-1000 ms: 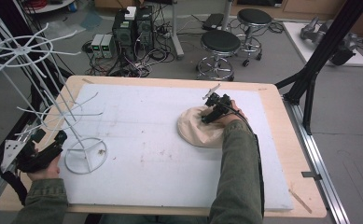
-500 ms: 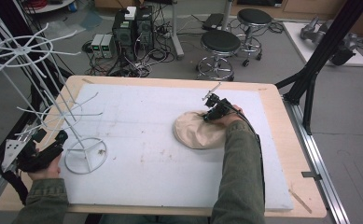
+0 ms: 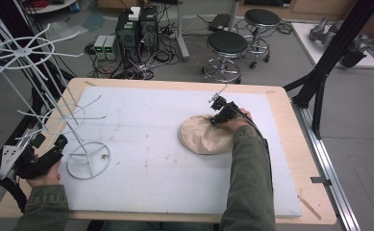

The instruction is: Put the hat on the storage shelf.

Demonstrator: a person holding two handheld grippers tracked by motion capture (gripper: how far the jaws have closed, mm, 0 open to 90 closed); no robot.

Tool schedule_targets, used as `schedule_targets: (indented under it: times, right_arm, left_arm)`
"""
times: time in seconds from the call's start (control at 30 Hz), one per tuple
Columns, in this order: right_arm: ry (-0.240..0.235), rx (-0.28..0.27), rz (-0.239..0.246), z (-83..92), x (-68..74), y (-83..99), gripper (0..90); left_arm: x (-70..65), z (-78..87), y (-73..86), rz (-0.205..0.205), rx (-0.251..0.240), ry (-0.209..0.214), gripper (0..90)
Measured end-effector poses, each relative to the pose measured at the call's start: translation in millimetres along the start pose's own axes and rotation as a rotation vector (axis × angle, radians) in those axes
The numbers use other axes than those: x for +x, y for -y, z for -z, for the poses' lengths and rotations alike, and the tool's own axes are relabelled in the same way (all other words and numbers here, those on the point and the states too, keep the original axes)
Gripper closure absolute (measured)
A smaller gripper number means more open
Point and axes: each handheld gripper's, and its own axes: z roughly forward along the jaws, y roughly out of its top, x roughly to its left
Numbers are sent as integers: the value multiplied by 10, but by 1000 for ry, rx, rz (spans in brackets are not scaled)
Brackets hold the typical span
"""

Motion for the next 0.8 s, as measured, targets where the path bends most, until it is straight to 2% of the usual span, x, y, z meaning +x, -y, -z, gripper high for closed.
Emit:
schedule_targets:
  times: [0.03, 0.17, 0.37, 0.4, 0.47, 0.57, 0.6, 0.63, 0.7, 0.8]
  right_arm:
    - [-9, 6, -21, 12, -10, 4, 813]
    - [-16, 12, -44, 46, -23, 26, 813]
    - [0, -35, -115, 175, -37, 78, 812]
    - [0, -35, -115, 175, -37, 78, 812]
    - [-14, -81, -135, 225, -52, 109, 812]
    - [1, -113, -154, 293, -53, 161, 811]
    - [8, -138, -162, 316, -55, 182, 811]
    - [-9, -178, -183, 377, -49, 224, 811]
    - [-9, -197, -193, 410, -42, 241, 810]
    - [0, -260, -212, 518, -32, 286, 809]
  left_arm:
    - [1, 0, 0, 0, 1, 0, 196]
    - [1, -1, 0, -3, 0, 0, 196]
    - [1, 2, -4, 0, -3, 0, 196]
    - [0, 2, -4, 0, -3, 0, 196]
    - [0, 2, -4, 0, -2, -1, 196]
    - [-2, 3, -3, 1, -2, 0, 196]
    - [-3, 3, -4, 1, -2, 0, 196]
    - [-3, 4, -4, 2, -1, 1, 197]
    - [-4, 6, -5, 2, -3, 1, 196]
    - [-6, 7, -6, 2, -3, 0, 197]
